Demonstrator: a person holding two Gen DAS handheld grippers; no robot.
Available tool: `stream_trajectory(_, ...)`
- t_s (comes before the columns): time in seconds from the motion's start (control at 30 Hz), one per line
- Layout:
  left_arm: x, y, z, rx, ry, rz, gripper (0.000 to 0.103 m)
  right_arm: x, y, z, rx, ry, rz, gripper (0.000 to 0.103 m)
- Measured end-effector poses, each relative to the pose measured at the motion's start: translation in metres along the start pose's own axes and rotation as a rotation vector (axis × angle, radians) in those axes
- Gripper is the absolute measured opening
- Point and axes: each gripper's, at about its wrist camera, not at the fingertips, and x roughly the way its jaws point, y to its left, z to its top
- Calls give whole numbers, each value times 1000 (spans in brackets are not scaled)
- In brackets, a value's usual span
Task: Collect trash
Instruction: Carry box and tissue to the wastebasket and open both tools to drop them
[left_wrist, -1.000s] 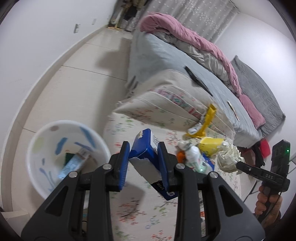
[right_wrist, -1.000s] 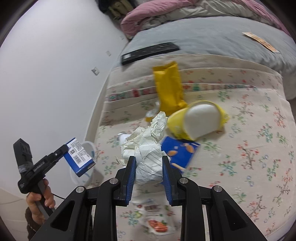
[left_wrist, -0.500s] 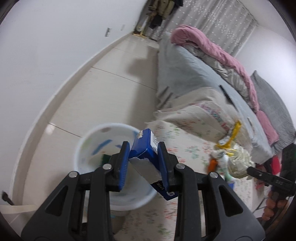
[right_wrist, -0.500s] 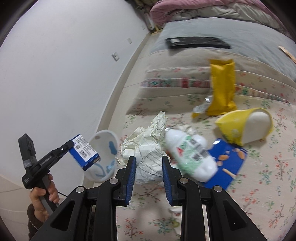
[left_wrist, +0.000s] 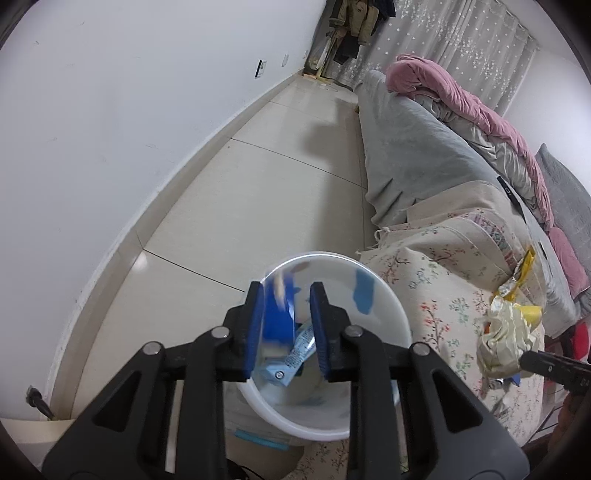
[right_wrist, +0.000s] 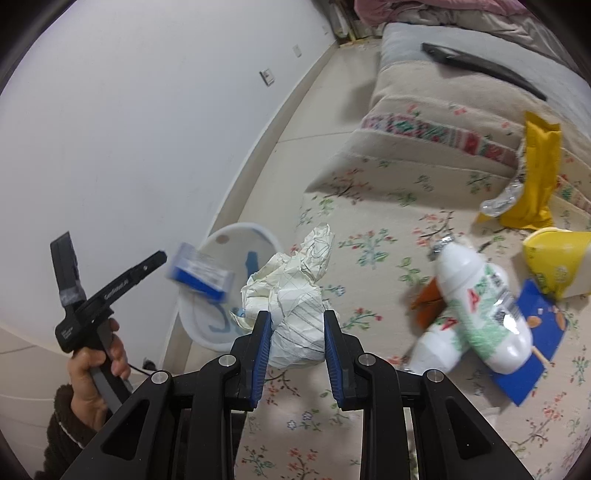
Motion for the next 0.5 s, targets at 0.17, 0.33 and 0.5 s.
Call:
stream_trajectory(0.17,8,3,2,17,1,11,27,13,9,-1,-16,19,-2,28)
stream_trajectory(0.33,10,8,0,-5,47,8,34,19,11,-3,-26,29,-3,28)
stream_trajectory(0.5,4,12,-3,-20,64,28,75,27,15,0,-37,34,-1,28)
